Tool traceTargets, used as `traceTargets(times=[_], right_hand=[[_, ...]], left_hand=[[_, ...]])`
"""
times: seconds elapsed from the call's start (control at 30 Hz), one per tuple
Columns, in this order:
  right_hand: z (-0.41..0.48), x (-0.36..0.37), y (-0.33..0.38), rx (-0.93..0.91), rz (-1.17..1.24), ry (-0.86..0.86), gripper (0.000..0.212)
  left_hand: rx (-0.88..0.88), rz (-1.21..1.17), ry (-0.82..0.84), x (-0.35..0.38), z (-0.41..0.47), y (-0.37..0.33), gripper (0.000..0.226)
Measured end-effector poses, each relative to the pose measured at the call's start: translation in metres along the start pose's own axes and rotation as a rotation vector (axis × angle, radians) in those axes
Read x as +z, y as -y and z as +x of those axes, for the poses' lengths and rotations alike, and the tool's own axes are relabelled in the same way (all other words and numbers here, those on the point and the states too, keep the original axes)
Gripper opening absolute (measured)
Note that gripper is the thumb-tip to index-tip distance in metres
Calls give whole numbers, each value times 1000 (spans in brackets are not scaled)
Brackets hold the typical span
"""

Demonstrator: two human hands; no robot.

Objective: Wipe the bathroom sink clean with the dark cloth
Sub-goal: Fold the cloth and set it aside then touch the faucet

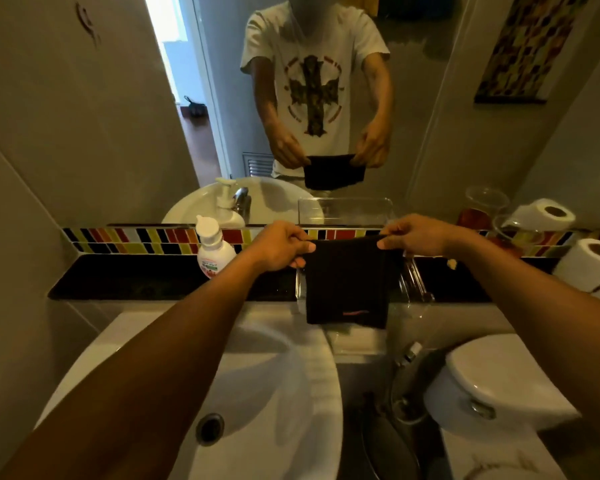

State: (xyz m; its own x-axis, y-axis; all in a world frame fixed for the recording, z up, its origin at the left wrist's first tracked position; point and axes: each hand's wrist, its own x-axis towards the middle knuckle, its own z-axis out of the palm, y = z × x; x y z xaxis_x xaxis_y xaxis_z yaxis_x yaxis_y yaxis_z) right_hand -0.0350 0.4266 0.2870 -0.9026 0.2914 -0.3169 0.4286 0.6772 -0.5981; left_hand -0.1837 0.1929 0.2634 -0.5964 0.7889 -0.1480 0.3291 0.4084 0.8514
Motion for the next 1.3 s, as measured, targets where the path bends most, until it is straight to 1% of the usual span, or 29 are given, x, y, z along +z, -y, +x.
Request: traceTargets(times=[0.07, 0.13, 0.17, 0.23, 0.3, 0.37, 0.4, 0.47, 0.5, 0.57, 0.67, 0.77, 0.93, 1.1, 1.3], right_hand=[[21, -9, -3, -46, 35, -100, 14], [38, -10, -8, -70, 40, -146, 12], [44, -6, -12, -80, 27, -152, 11], [54, 13, -22, -102, -17, -137, 10], [62, 38, -37, -101, -106, -91, 18], [67, 67, -54, -99, -222, 13, 24], [68, 79, -61, -96, -239, 73, 24], [69, 95, -68, -80, -213, 153, 20], [69, 99, -69, -66, -184, 156, 20], [73, 100, -70, -37, -122, 127, 21], [76, 96, -65, -36, -99, 86, 23], [74, 93, -51, -73, -76, 26, 26], [64, 95, -19, -99, -42, -90, 24], [37, 112, 23, -126, 21, -194, 23], [-4, 156, 56, -96, 29, -258, 21]], left_hand=[[33, -51, -100, 0, 21, -4, 3], [55, -50, -177, 2, 37, -2, 6], [58, -3, -203, 5, 43, 2, 6], [47, 180, -223, 13, 50, 20, 13], [52, 404, -204, 26, 49, 46, 19], [84, 595, -160, 39, 47, 73, 19], [89, 638, -139, 44, 45, 83, 20], [88, 660, -126, 50, 43, 95, 23], [90, 674, -137, 51, 43, 97, 26], [94, 694, -162, 54, 43, 100, 29], [84, 684, -192, 58, 41, 101, 30], [102, 669, -248, 59, 39, 98, 26], [149, 669, -306, 56, 27, 80, 18], [132, 676, -274, 42, -4, 65, 18], [78, 615, -227, 21, -64, 77, 20]])
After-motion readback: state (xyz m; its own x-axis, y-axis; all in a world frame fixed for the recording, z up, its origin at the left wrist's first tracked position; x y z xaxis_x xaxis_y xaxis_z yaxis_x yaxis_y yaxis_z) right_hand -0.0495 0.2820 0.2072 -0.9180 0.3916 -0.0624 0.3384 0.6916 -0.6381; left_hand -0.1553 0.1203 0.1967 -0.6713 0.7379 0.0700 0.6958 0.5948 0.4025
